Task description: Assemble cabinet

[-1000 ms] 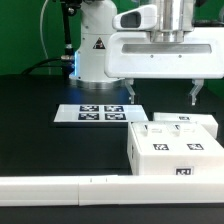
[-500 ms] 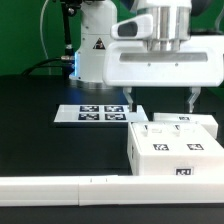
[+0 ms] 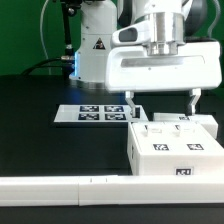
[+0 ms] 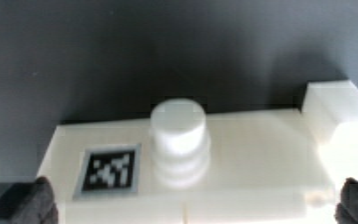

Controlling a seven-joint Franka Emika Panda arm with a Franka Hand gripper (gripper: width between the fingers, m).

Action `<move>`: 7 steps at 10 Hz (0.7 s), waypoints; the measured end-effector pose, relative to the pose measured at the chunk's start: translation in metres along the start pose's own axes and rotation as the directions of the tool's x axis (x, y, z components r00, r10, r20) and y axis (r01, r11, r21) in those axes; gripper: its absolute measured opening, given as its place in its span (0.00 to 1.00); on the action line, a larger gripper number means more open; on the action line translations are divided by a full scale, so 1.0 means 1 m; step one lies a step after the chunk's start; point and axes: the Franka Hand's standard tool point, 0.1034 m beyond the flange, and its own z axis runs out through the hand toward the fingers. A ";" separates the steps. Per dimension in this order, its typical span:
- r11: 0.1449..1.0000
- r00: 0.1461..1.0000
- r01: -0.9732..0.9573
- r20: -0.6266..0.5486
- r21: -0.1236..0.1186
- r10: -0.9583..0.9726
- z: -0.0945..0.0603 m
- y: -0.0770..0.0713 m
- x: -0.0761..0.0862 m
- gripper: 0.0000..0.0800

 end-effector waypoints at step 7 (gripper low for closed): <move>1.000 0.999 0.026 0.020 -0.006 -0.026 0.024 0.002 -0.005 1.00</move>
Offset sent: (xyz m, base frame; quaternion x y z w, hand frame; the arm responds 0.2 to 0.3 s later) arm 0.0032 0.0041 -0.0192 -0.0032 0.0091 0.0089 0.9999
